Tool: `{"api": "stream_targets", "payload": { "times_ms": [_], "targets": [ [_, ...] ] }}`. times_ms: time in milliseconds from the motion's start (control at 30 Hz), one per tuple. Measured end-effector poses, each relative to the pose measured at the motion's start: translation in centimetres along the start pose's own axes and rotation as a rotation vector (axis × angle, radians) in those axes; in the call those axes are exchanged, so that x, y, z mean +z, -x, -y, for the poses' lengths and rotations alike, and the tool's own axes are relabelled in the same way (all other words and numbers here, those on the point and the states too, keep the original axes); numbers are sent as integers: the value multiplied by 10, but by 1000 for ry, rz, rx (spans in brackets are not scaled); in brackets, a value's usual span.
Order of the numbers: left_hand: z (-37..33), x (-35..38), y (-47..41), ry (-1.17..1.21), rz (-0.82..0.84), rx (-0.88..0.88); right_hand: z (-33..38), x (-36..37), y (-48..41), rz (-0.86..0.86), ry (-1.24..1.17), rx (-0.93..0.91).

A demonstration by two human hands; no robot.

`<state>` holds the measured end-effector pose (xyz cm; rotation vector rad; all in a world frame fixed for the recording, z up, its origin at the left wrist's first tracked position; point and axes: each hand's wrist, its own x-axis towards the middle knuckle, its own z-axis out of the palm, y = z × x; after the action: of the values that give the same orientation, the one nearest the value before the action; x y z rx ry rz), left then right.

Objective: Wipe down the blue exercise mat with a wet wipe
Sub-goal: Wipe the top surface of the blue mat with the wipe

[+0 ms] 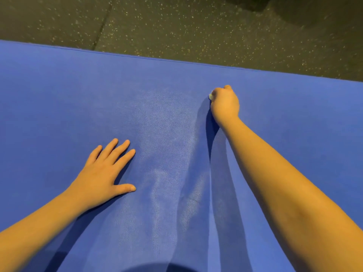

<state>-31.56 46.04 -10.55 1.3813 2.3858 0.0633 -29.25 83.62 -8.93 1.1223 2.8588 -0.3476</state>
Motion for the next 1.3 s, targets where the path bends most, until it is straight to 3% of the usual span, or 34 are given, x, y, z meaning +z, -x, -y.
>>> {"api": "stream_targets", "payload": {
  "times_ms": [100,200,267,367,467,567,667,833,1000,1167,1300],
  "targets": [
    [2,3,1,10,-13,2,17,5,-14,-17,-114,19],
    [4,5,1,6,-32,18,31,14,-6,-14,-61,-264],
    [3,6,1,5,-48,24,27,18,-5,6,21,-355],
    [2,6,2,-9,-59,30,19,21,-21,10,86,-208],
    [2,7,1,-28,-82,36,30,21,-41,88,-34,-37],
    [3,9,2,-29,-113,40,49,22,-40,100,-148,-208],
    [2,12,2,-26,-150,48,46,28,-25,78,-87,-426],
    [0,23,3,9,-266,51,31,36,-1,-41,-196,-236],
    [-5,29,-3,39,-472,84,25,41,64,20,-183,-490],
    [-8,26,-15,61,-596,166,2,49,103,-46,-267,-279],
    [-13,32,-4,94,-555,91,-1,55,146,15,-233,-425]
  ]
}}
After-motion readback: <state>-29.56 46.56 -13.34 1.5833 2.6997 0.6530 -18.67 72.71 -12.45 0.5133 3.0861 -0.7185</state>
